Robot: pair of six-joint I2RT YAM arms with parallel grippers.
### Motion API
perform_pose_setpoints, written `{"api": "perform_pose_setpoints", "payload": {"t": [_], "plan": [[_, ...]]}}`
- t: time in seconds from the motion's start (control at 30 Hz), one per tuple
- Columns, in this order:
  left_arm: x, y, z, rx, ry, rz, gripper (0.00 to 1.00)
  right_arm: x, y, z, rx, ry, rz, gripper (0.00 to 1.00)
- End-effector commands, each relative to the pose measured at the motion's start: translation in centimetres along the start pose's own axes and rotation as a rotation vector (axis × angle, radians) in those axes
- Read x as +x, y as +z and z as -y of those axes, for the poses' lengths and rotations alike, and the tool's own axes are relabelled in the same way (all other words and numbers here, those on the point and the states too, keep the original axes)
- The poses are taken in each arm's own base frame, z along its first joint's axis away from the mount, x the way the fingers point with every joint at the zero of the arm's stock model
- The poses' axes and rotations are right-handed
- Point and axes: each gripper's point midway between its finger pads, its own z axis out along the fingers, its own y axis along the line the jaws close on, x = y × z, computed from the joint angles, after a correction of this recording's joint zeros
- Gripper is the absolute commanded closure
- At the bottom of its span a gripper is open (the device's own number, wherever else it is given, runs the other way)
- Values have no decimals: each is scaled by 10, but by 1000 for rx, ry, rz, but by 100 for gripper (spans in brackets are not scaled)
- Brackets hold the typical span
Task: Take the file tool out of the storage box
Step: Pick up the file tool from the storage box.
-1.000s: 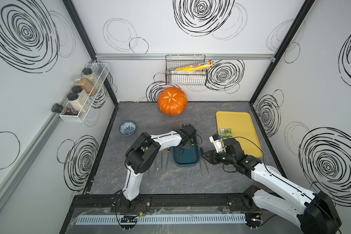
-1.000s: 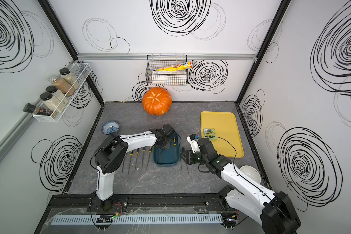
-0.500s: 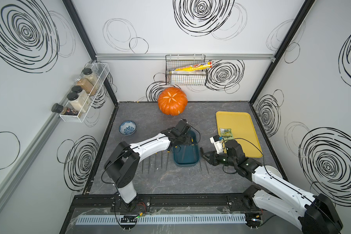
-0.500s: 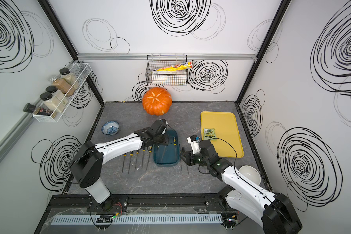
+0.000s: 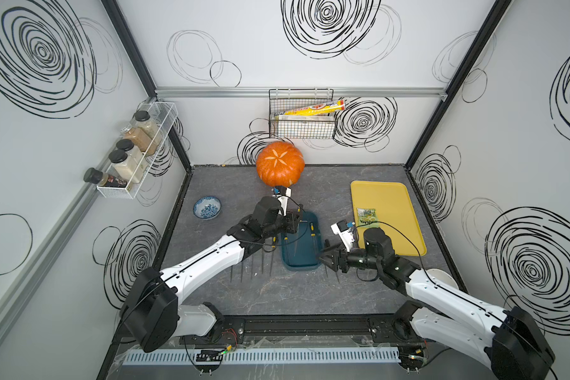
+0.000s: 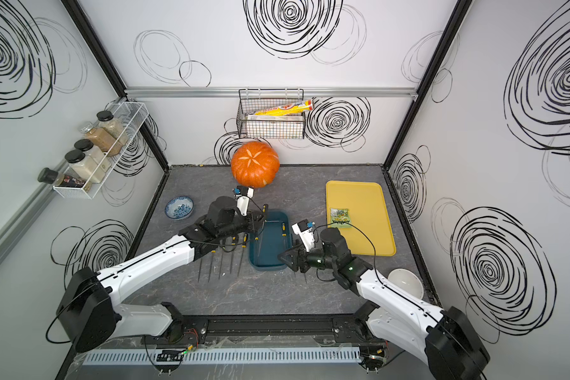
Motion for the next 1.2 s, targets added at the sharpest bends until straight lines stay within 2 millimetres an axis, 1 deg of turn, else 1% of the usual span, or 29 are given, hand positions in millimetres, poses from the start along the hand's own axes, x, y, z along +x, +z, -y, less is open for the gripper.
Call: {"api": "perform_pose_setpoints", "payload": {"t": [0.0,0.1,0.2,0.27,0.4,0.57,0.7,0.77,0.9,0.93,1.07,1.13,1.17], "plan": [[-12,-12,23,108,3,45,96,-11,13,-20,-86,-54,-19,48],[-11,-20,28,126,1,54,96,-16,24,-23,-95,-68,-39,51],[-7,-19,23,95,9,41,95,-20,30,-30,-126,-105,-57,52],[-6,-19,23,85,14,40,95,-22,36,-28,-118,-99,-67,54],[-4,-19,31,109,11,34,96,-24,50,-27,-130,-107,-102,57],[0,-16,31,110,9,26,96,-31,61,-24,-111,-119,-121,60],[2,-15,32,113,6,22,96,-32,66,-20,-98,-113,-132,73],[2,-14,32,111,6,23,96,-31,68,-17,-87,-110,-131,79],[4,-13,30,104,7,20,96,-28,69,-14,-81,-94,-144,98],[4,-13,31,105,10,21,95,-28,69,-13,-78,-90,-142,100],[4,-12,29,94,17,23,85,-27,70,-7,-49,-69,-148,100],[3,-13,26,77,20,25,74,-25,70,-5,-33,-58,-158,100],[2,-14,24,69,18,26,37,-23,69,0,-7,-42,-169,100]]}}
